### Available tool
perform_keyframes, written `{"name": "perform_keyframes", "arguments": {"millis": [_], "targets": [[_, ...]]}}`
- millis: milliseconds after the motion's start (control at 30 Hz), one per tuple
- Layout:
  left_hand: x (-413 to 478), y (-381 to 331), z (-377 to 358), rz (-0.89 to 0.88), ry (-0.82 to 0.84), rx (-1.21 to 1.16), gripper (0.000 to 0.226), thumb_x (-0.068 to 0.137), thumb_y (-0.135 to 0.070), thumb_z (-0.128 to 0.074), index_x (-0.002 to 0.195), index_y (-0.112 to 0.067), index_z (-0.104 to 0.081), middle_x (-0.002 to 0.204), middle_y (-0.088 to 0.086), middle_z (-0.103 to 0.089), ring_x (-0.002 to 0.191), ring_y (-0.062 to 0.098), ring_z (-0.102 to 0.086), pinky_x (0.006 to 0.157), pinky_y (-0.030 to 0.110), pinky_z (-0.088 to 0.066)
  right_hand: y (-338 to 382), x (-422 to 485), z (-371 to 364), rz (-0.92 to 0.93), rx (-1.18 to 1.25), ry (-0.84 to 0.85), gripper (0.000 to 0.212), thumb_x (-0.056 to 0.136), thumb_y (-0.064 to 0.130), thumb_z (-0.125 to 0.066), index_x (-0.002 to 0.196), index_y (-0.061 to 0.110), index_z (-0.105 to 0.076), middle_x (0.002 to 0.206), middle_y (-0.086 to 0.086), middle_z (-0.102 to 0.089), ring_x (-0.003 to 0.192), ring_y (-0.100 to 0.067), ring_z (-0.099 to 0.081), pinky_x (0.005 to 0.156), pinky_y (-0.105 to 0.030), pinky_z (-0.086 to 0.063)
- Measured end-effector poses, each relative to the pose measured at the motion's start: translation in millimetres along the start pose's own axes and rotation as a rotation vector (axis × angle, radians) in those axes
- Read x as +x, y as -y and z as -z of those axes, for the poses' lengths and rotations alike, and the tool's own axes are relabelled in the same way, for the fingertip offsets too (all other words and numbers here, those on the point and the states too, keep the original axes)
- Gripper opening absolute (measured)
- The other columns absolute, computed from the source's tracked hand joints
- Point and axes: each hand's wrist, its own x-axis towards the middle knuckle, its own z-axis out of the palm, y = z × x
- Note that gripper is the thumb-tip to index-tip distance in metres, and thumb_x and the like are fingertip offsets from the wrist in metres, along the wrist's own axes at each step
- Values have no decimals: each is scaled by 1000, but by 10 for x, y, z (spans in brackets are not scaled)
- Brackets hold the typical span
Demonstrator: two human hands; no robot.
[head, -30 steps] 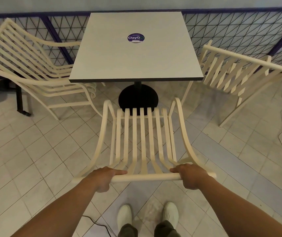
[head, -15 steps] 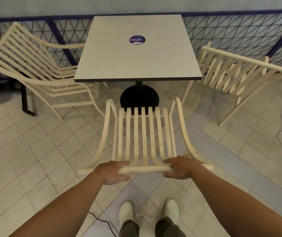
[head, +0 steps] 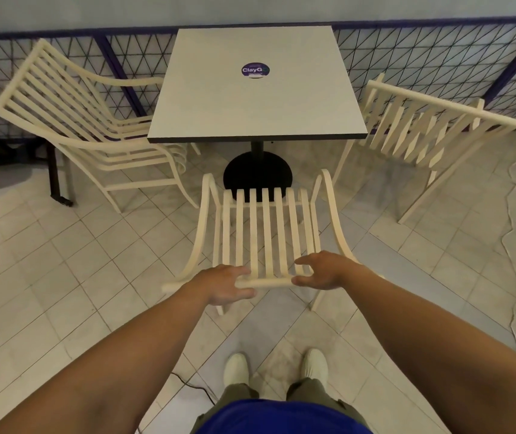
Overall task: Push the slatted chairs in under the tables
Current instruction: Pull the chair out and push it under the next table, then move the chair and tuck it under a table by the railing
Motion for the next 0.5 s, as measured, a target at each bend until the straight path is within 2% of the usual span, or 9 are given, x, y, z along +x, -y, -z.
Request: {"name": "perform_keyframes", "arguments": {"millis": [167,367,500], "targets": [[42,-51,78,-74,7,57,77,88,-71,-54,154,-36,-32,155,-1,-42,134,22,-45,101,36,-42,54,-99,-17,-57,52,-46,72,89,68,-49,150,33,-36,154,1,-40,136,-24,-41,110,-42,-36],[263,-338,191,-211,60,213,79,88,-73,-50,154,-35,-31,155,0,-42,136,24,-45,104,38,-42,-127,-440,-157,-209,205,-135,70,88,68,-51,148,33,-39,153,1,-43,135,-25,-44,111,-44,-36],[318,-737,207,-329,83,311,75,90,-69,-51,153,-32,-34,149,-1,-48,127,24,-51,101,38,-44,-370,-823,-360,-309,301,-194,65,91,61,-54,146,29,-44,150,0,-46,133,-25,-46,109,-42,-37]]}}
